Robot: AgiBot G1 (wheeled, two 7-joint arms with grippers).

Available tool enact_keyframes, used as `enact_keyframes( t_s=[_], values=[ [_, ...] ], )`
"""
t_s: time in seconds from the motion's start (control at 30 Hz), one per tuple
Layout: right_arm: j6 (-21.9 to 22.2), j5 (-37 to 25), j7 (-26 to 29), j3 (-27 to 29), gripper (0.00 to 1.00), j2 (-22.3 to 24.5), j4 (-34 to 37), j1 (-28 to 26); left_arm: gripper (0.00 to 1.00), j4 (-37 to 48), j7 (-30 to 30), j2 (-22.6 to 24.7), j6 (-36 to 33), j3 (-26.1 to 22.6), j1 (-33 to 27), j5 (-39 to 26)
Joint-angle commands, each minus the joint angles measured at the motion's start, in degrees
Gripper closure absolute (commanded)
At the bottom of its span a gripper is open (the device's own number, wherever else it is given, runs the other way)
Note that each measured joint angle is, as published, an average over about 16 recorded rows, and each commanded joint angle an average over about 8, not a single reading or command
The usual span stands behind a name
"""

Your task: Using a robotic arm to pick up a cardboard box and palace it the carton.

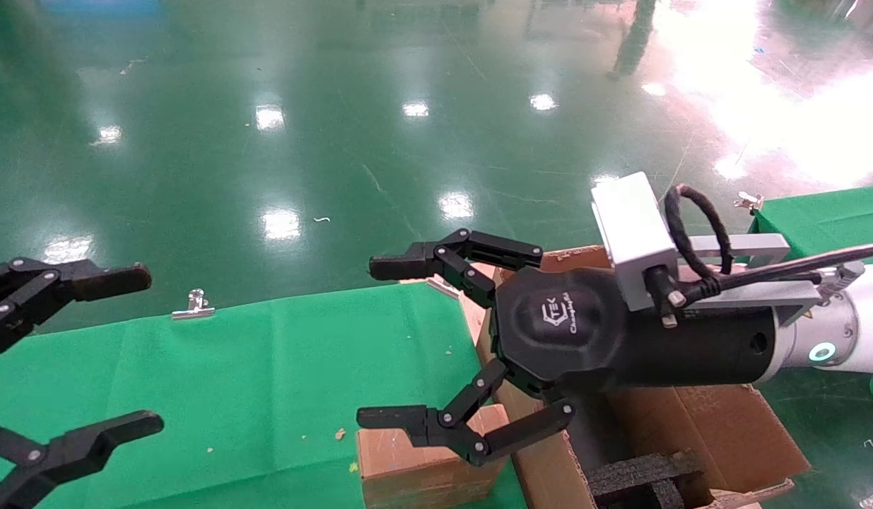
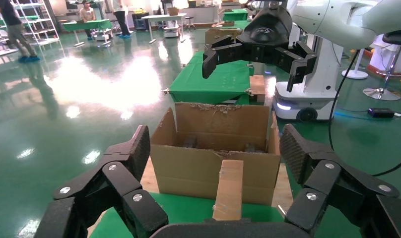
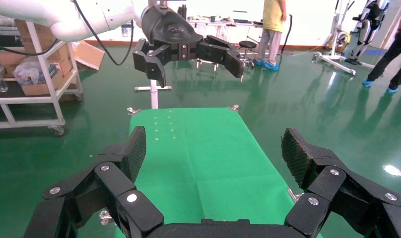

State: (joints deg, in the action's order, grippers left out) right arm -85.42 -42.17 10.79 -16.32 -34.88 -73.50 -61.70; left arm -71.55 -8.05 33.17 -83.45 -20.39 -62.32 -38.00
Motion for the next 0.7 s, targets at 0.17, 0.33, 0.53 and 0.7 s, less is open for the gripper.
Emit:
enact_keyframes(
  t_s=[0.17, 0.33, 0.53, 0.7],
  values=[
    [0.41, -0.98, 0.12, -0.30, 0.00, 0.23, 0.31, -0.06, 1.00, 0.00, 0.00, 0.00, 0.00, 0.00, 0.00, 0.00],
    [1.14, -5.11, 0.80, -1.87, 0.00, 0.73, 0.95, -0.92, 1.00, 0.00, 0.00, 0.00, 0.00, 0.00, 0.00, 0.00],
    [-0.29, -13.84, 2.64, -5.93, 0.00, 0.63, 1.50, -4.95, 1.00, 0.00, 0.00, 0.00, 0.00, -0.01, 0.00, 0.00],
    [-2.80, -21.35, 3.70, -9.93, 0.00, -1.16, 3.04, -9.57, 1.00, 0.00, 0.00, 0.00, 0.00, -0.01, 0.00, 0.00]
  ],
)
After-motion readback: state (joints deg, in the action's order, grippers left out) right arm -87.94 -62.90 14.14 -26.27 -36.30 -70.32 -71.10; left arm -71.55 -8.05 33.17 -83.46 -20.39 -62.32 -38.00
